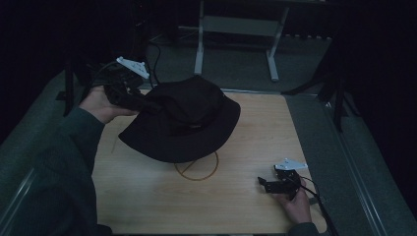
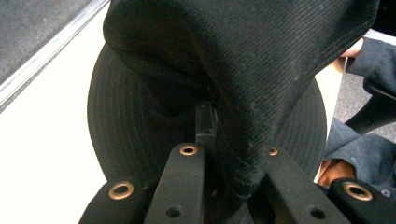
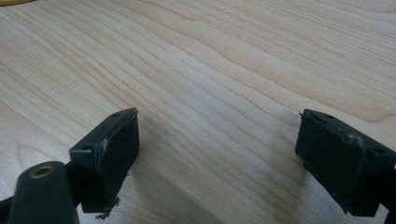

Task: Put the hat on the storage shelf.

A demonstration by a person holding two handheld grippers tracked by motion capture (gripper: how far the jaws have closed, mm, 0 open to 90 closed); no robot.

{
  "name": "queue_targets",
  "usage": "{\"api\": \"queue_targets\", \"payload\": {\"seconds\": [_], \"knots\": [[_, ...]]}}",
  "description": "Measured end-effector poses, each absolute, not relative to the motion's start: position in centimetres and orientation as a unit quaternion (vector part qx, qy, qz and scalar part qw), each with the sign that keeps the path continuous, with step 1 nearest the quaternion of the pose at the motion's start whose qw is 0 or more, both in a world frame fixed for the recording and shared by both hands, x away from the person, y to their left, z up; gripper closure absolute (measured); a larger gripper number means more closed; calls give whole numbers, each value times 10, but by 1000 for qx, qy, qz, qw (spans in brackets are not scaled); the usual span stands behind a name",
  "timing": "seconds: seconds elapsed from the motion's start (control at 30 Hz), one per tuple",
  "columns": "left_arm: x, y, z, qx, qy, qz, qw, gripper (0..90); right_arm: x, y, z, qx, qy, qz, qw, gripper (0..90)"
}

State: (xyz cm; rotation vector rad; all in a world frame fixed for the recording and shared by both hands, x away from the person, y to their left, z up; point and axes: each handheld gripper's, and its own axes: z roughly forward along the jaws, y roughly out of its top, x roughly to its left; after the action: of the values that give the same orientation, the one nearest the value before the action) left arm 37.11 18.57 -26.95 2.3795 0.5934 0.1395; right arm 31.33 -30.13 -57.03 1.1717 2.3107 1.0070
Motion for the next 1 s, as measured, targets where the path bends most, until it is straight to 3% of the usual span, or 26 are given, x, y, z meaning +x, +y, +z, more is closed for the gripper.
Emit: {"api": "queue_targets", "payload": {"seconds": [0.33, 0.7, 1.0], "knots": [[375, 167, -282, 920, 221, 50, 321, 858, 313, -301, -570, 415, 818, 357, 180, 135], [381, 159, -300, 922, 235, 52, 303, 771, 313, -301, -570, 415, 818, 357, 180, 135], [383, 171, -299, 905, 258, 46, 334, 729, 313, -301, -570, 415, 818, 357, 180, 135]]}}
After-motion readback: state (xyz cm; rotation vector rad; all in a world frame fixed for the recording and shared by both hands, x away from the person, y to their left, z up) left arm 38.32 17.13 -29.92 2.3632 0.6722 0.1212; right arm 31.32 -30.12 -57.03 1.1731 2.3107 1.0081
